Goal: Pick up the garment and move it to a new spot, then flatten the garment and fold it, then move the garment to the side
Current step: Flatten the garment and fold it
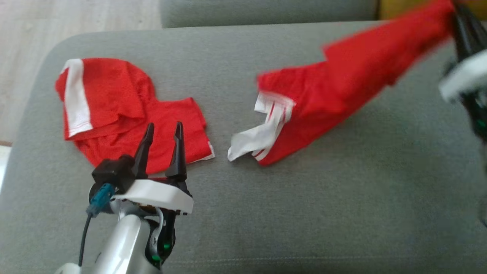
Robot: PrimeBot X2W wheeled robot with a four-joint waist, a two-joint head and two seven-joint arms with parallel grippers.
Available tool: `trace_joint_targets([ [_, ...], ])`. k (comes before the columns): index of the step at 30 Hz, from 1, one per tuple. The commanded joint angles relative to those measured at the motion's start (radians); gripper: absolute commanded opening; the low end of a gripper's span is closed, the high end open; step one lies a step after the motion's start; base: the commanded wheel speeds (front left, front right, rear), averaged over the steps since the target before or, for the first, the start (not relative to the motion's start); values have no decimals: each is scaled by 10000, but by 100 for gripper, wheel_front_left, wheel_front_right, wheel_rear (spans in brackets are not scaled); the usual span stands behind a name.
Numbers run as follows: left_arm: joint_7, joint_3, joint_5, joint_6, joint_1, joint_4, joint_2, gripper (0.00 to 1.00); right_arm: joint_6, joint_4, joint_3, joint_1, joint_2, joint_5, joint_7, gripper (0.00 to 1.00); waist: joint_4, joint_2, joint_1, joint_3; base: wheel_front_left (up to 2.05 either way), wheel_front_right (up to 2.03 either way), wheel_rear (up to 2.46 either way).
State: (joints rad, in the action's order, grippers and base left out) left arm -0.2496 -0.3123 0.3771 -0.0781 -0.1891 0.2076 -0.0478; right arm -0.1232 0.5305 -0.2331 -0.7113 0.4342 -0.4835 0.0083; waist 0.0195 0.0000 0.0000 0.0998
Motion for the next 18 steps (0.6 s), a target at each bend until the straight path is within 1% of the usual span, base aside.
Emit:
trace_joint_targets([
  [1, -122, 333, -111, 13, -470, -344, -31, 100, -75, -481, -5, -80, 383, 85, 161, 0, -195, 0, 0, 167, 0, 0, 0],
  [3, -122, 351, -164, 44, -542, -341, -30, 100, -75, -399, 207, 493, 855, 220, 592, 0, -328, 0, 0, 248, 0, 0, 0],
  [5, -122, 369, -197, 69, -583, -324, -29, 100, -75, -116, 583, 914, 1113, 480, 1068, 0, -464, 0, 0, 307, 0, 0, 0],
  [6, -122, 361, -213, 89, -604, -307, -28, 100, -75, -8, 751, 1037, 1237, 823, 1162, 85, -518, 0, 0, 343, 0, 0, 0],
  [7, -122, 343, -230, 112, -630, -282, -28, 100, -75, 158, 974, 1138, 1238, 1057, 1321, 100, -559, 0, 0, 367, 0, 0, 0],
  [10, -122, 293, -256, 154, -682, -202, -27, 100, -75, 430, 1604, 1256, 1011, 1866, 1542, 100, -671, 0, 0, 385, 0, 0, 0],
  [13, -122, 254, -235, 138, -710, -158, -26, 100, -75, 359, 2003, 1343, 588, 2663, 1580, 100, -747, 0, 0, 332, 0, 0, 0],
  [16, -122, 243, -226, 140, -735, -101, -26, 100, -75, -112, 2244, 1491, 58, 3266, 1395, 100, -792, 0, 0, 205, 0, 0, 0],
  [18, -122, 237, -215, 143, -730, -87, -25, 100, -75, -609, 2337, 1678, -410, 3318, 1107, 100, -806, 0, 0, 103, 0, 0, 0],
])
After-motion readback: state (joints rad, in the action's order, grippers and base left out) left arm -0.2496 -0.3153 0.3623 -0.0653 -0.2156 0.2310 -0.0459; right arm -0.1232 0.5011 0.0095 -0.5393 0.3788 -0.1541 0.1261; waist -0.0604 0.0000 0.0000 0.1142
